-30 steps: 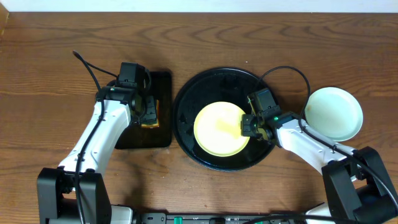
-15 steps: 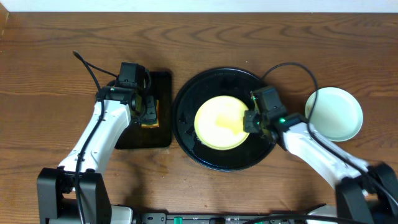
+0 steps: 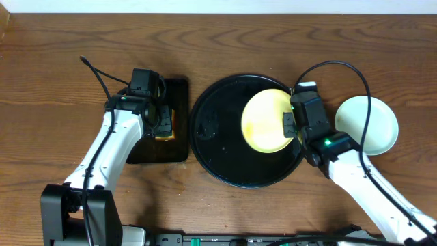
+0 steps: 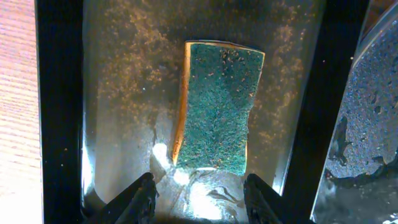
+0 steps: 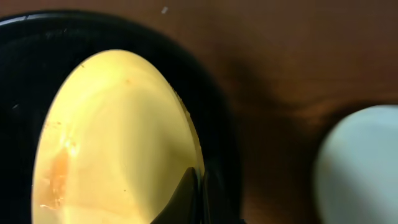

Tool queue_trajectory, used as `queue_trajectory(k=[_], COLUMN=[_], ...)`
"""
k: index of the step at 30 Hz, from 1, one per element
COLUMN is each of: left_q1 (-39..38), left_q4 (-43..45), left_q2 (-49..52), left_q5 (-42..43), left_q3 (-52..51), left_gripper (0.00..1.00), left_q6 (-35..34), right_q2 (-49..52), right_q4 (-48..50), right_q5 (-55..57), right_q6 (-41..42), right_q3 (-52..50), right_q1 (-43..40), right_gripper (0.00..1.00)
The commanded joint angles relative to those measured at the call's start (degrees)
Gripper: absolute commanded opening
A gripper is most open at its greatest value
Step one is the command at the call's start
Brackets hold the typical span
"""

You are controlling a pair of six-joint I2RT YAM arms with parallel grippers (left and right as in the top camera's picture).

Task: Clean dirty plates on tray and stack at the side
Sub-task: 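Slide the yellow plate rightward off the round tray with the right gripper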

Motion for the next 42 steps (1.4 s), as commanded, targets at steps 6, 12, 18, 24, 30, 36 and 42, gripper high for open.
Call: queue_trajectory(k=[6,12,18,24,30,36,42], left_q1=[-0.1,-0.1,-0.1,-0.1,-0.1,-0.1,-0.1], left_q4=[0.2,0.2,0.2,0.2,0.2,0.2,0.4], left_q2=[0.1,0.1,0.1,0.1,0.1,0.1,0.1], left_q5=[-0.1,-0.1,-0.1,-0.1,-0.1,-0.1,-0.1], left_q3=[0.4,0.4,0.4,0.4,0.4,0.4,0.4], left_gripper=[0.48,0.48,0.48,0.47,0.47,0.48,0.48], left_q6=[0.0,0.0,0.0,0.0,0.0,0.0,0.0], right_q2=[-6.4,-8.6,-8.6,-7.8,-4.8,0.3,6.7], right_q4=[3.2,5.8,2.1,-6.4,-7.7,-7.7,-6.9], right_q5=[4.9,11.9,15.6,15.5,5.0,-10.7,-19.8], right_q6=[-13.4,-22.3,-11.8,3.9,5.2,5.2,4.5], right_q3=[0.9,0.9,0.9,0.7,0.7,0.7,0.7], right_q1=[0.9,6.9,9.8,6.2,-3.1,-13.6,-19.6], right_gripper=[0.01,0.01,0.01,0.08,0.17,0.17,0.20])
